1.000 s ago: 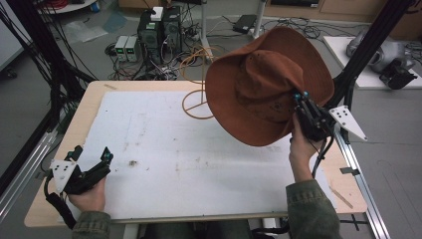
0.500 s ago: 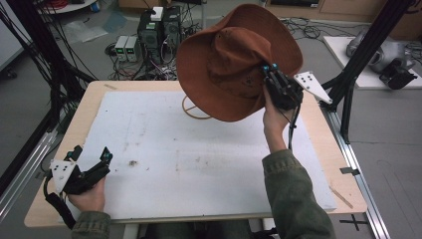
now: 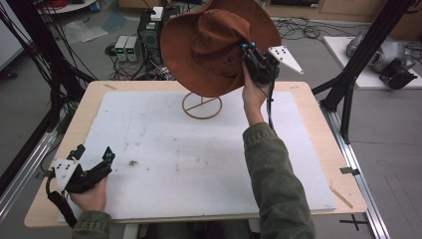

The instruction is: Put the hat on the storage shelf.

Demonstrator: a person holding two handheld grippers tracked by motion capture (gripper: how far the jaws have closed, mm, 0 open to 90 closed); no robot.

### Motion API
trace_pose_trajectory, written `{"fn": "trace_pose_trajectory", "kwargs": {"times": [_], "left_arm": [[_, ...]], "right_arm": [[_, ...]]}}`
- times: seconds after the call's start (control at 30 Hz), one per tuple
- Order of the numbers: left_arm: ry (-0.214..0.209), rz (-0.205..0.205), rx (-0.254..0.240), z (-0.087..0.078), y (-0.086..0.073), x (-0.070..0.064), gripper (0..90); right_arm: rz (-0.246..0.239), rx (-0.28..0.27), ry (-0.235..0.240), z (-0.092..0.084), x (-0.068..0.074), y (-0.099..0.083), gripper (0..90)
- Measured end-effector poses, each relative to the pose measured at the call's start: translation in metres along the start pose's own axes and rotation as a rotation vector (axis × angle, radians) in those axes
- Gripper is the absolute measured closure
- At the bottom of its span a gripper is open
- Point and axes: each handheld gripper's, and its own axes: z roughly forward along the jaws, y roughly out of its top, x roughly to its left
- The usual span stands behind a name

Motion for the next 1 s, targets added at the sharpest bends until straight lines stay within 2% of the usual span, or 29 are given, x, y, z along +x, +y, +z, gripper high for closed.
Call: {"fn": "trace_pose_trajectory", "kwargs": {"times": [0.17, 0.27, 0.4, 0.43, 0.53, 0.73, 1.0], "left_arm": [[0.011, -0.003, -0.008, -0.004, 0.001, 0.003, 13.7], [0.020, -0.009, -0.008, -0.006, 0.001, 0.005, 13.7], [0.029, -0.013, -0.013, -0.009, 0.001, 0.007, 13.7], [0.030, -0.014, -0.012, -0.010, 0.001, 0.007, 13.7], [0.029, -0.014, -0.013, -0.010, 0.001, 0.007, 13.7], [0.027, -0.017, -0.013, -0.010, 0.001, 0.007, 13.7], [0.025, -0.014, -0.017, -0.010, 0.001, 0.007, 13.8]], "right_arm": [[0.025, -0.011, -0.001, 0.012, 0.002, 0.002, 88.2], [0.068, -0.019, 0.002, 0.022, 0.007, 0.001, 88.1], [0.054, -0.012, 0.013, 0.026, 0.012, -0.002, 88.1], [0.035, 0.003, 0.021, 0.028, 0.016, -0.006, 88.1], [0.018, 0.023, 0.027, 0.031, 0.020, -0.010, 88.0], [0.014, 0.061, 0.038, 0.036, 0.026, -0.021, 87.9], [0.043, 0.089, 0.022, 0.037, 0.021, -0.032, 87.8]]}}
